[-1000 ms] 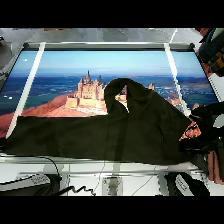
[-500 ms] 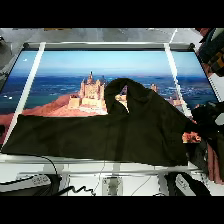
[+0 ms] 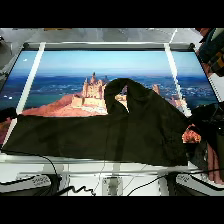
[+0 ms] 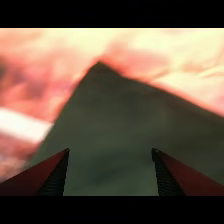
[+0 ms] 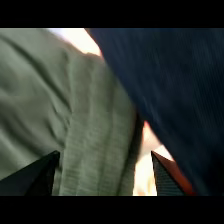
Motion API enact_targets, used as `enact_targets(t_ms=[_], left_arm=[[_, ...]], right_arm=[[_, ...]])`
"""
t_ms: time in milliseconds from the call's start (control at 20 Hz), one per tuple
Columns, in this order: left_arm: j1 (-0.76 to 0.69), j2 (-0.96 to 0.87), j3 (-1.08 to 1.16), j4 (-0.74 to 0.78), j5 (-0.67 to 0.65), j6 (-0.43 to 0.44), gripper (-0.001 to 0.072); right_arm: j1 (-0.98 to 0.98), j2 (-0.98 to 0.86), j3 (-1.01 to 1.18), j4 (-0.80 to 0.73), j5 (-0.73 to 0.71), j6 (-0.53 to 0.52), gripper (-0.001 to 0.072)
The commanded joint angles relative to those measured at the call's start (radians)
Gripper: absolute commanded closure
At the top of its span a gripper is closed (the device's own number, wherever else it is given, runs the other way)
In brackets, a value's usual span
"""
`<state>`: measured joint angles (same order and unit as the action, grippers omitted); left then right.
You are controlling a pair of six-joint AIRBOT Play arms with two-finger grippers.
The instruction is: Fold the clothes and pants, and hang the long-sleeved shirts on hangers.
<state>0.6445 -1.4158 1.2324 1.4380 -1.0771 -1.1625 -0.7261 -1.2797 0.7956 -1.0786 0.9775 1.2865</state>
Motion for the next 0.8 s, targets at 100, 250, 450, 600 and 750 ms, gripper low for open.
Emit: enact_targets(t_ms=[100,250,450,600,750], left_arm=[[-0.072,-0.003,0.002,-0.195,0.000,0.079,0.0120],[-0.153,-0.019,0.002,-0.251,-0.011,0.078,0.0121],[-0.292,-0.071,0.002,-0.340,-0.010,0.079,0.0123],[-0.402,-0.114,0.002,-0.421,0.005,0.079,0.0123],[-0.505,-0.153,0.002,-0.519,0.034,0.078,0.0123]], right_arm=[[-0.014,-0.084,0.002,0.108,-0.108,-0.155,0.0164],[0.006,-0.099,0.002,0.136,-0.107,-0.280,0.0244],[0.049,-0.111,0.002,0.183,-0.109,-0.377,0.0544],[0.112,-0.110,0.002,0.259,-0.153,-0.495,0.0682],[0.180,-0.110,0.027,0.323,-0.166,-0.571,0.0681]])
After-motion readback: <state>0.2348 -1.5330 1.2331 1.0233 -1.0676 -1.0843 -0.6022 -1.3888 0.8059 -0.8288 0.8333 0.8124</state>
